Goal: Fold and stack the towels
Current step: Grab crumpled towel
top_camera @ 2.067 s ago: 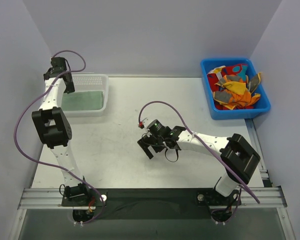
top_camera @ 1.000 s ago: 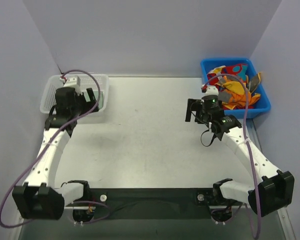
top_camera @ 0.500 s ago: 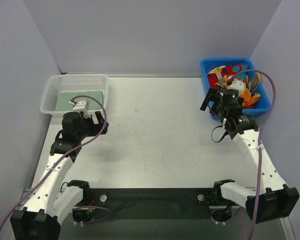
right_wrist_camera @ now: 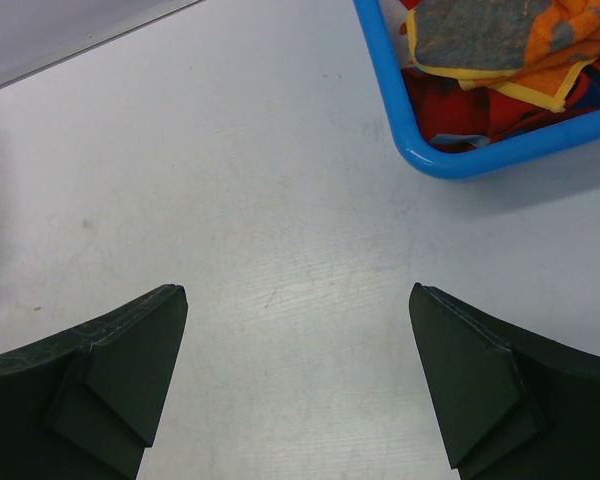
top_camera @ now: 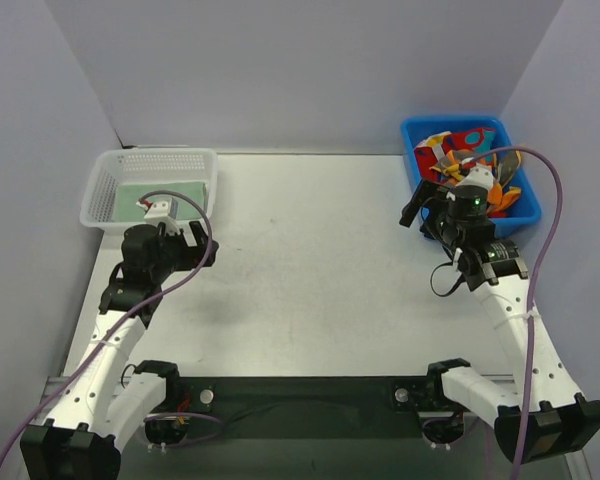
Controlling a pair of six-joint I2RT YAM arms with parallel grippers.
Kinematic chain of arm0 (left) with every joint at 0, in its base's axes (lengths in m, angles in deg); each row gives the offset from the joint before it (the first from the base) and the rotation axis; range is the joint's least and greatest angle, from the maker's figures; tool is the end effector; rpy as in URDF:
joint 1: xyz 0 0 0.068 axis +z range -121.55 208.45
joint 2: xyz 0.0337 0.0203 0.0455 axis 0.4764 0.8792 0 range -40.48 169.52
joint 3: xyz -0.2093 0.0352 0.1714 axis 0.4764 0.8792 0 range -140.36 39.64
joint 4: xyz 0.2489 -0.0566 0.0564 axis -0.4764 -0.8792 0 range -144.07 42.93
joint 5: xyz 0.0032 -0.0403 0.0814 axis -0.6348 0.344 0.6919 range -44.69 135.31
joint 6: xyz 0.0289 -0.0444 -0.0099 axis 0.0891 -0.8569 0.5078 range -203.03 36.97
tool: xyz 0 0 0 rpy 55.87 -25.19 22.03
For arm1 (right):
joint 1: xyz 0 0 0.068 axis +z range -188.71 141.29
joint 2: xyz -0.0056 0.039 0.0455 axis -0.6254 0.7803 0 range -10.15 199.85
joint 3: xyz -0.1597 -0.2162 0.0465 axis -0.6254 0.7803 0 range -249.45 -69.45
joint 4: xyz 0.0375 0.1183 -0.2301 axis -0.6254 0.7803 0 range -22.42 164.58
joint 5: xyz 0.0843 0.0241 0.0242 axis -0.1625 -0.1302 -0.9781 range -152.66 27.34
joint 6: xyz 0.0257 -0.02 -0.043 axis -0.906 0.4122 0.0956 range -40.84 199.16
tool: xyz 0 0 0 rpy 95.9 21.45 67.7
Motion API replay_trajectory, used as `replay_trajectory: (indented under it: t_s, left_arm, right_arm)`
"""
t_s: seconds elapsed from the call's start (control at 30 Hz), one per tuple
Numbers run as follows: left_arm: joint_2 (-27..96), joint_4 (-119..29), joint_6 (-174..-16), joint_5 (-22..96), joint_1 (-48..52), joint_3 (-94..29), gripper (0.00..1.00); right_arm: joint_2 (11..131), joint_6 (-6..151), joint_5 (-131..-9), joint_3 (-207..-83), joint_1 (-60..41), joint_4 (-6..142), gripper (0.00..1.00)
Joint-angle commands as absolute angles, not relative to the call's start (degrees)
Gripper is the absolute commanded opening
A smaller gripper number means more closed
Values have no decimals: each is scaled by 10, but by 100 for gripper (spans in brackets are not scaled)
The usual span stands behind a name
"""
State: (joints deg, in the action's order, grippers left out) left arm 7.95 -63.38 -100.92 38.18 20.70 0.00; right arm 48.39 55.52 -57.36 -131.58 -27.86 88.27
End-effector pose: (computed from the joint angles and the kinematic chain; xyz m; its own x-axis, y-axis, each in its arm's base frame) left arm 0.1927 -0.0306 0.2865 -0.4754 -0.2428 -0.8456 0.1043 0.9388 -0.3283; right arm 0.2242 0.0396 0.3817 -0.3049 0.3480 -0.8865 0.0235 0.9333 0.3583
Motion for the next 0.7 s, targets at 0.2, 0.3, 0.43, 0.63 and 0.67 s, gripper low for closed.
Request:
replay_trajectory:
  t_s: [0.2, 0.3, 0.43, 0.63, 0.67]
  left_arm:
    - [72, -605, -1010, 389, 206, 6, 98]
    - [72, -607, -1009, 396, 206, 6, 97]
    - [73, -606, -1010, 393, 206, 6, 97]
    - [75, -608, -1011, 389, 206, 4, 97]
    - [75, -608, -1011, 390, 206, 4, 97]
  right_arm:
    - [443, 552, -623, -1296, -279, 895, 100]
    - [445, 570, -641, -1297, -279, 897, 100]
    - [464, 584, -642, -1319, -279, 899, 100]
    - [510, 605, -643, -1355, -278, 898, 99]
    - [525, 613, -641, -1366, -278, 899, 99]
